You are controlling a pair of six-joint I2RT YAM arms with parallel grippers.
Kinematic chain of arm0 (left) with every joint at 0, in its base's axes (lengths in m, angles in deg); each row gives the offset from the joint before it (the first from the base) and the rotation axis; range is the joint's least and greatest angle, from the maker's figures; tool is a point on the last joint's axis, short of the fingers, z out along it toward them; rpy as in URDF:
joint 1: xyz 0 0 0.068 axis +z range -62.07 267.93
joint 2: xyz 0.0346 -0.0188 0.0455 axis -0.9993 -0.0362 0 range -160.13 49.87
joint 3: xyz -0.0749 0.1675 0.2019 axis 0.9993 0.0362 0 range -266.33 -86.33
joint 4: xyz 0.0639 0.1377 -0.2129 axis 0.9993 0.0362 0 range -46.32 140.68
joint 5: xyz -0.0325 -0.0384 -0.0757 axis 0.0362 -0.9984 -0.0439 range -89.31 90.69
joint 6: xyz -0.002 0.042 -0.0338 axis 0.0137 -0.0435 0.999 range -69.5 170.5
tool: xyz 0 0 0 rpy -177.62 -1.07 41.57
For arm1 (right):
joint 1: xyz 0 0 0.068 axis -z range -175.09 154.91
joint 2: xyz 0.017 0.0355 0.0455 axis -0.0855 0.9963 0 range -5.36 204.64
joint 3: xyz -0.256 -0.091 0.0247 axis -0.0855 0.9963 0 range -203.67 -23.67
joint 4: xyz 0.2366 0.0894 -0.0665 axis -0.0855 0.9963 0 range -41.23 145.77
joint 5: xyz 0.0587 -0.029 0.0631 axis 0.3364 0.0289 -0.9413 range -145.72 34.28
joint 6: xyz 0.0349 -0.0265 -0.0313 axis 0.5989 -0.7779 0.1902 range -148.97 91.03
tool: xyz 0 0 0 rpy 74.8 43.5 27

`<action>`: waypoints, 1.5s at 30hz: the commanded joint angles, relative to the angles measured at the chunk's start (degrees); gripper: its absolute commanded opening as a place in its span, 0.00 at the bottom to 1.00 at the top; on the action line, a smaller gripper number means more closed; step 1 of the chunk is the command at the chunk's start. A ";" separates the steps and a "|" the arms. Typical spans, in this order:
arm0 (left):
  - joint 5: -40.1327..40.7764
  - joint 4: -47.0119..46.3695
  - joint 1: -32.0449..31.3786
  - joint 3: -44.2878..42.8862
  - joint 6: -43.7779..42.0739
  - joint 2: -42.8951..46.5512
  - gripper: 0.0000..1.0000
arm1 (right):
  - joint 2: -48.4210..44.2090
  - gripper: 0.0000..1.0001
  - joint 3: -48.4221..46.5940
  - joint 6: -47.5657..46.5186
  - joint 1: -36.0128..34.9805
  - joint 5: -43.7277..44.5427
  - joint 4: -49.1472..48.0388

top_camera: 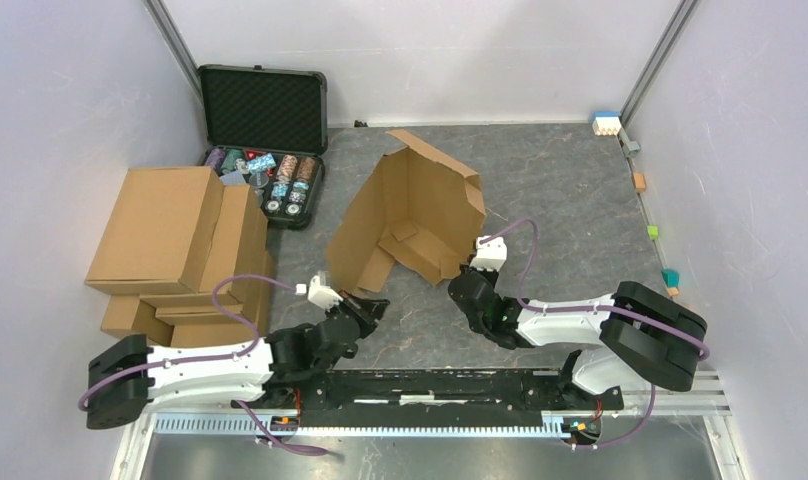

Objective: Fold the paper box

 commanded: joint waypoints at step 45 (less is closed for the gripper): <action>4.00 -33.26 -4.36 -7.63 -25.23 -39.67 0.02 | -2.15 0.00 -0.50 -1.11 -0.39 1.93 -1.66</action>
